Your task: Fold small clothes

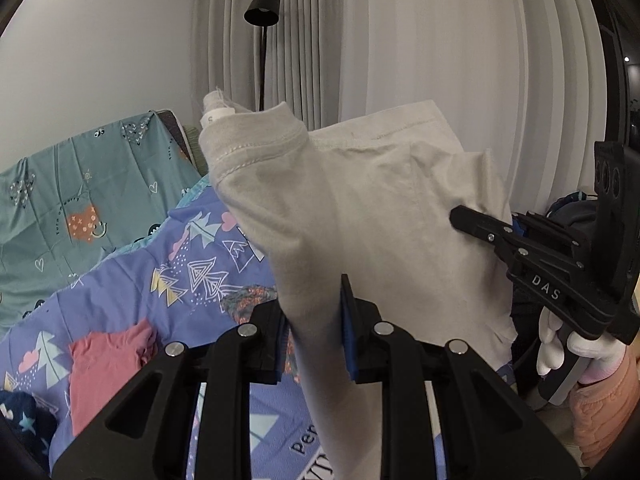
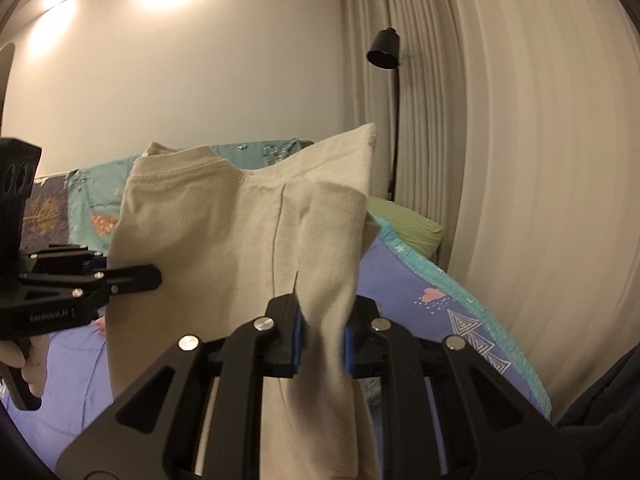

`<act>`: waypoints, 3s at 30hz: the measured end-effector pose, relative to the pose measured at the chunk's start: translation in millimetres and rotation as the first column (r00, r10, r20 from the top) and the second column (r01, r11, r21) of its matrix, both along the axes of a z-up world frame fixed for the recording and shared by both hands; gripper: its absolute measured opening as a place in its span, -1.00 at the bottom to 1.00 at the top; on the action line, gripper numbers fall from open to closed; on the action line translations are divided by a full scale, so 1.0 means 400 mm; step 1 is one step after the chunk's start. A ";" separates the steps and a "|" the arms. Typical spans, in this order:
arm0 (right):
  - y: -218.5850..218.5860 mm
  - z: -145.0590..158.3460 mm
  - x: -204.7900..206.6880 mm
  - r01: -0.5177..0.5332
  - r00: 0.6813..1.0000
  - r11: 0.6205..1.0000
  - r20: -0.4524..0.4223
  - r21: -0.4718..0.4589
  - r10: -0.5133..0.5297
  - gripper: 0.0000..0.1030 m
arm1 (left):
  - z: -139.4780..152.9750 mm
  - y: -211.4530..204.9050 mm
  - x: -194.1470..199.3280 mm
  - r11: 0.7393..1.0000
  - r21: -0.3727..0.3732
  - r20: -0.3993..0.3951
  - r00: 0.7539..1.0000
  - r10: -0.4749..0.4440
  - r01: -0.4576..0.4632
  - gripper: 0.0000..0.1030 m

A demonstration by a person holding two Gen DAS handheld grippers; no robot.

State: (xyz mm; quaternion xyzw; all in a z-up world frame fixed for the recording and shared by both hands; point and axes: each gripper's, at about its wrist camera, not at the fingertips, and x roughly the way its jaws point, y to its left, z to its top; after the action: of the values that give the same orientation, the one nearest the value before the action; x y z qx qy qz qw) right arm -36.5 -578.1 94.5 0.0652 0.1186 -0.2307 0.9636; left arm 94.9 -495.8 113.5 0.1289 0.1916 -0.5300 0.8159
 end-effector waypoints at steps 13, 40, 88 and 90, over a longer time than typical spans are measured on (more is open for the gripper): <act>-0.115 -0.021 0.136 0.060 0.996 0.998 -0.065 -0.005 -0.060 -0.72 | -0.035 -0.112 0.114 1.000 0.005 -0.057 0.998 0.024 -0.023 -0.57; -0.268 -0.378 0.439 0.182 0.851 0.983 -0.503 0.013 -0.151 -0.15 | -0.383 -0.265 0.303 0.914 0.356 -0.032 0.974 0.222 -0.197 0.56; 0.255 -0.062 -0.257 0.297 0.945 0.944 -0.187 0.146 -0.269 0.96 | -0.109 0.327 -0.245 0.946 0.050 0.044 0.947 0.317 -0.319 0.97; 0.257 -0.058 -0.261 0.295 0.946 0.942 -0.185 0.160 -0.265 0.96 | -0.107 0.335 -0.257 0.946 0.047 0.051 0.947 0.318 -0.320 0.97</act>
State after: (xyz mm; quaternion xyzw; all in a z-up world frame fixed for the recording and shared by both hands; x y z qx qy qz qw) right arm -141.0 -475.4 71.4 0.1519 0.2064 -0.3583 0.8977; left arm -7.9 -361.7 70.8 0.1298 0.2070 -0.3828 0.8909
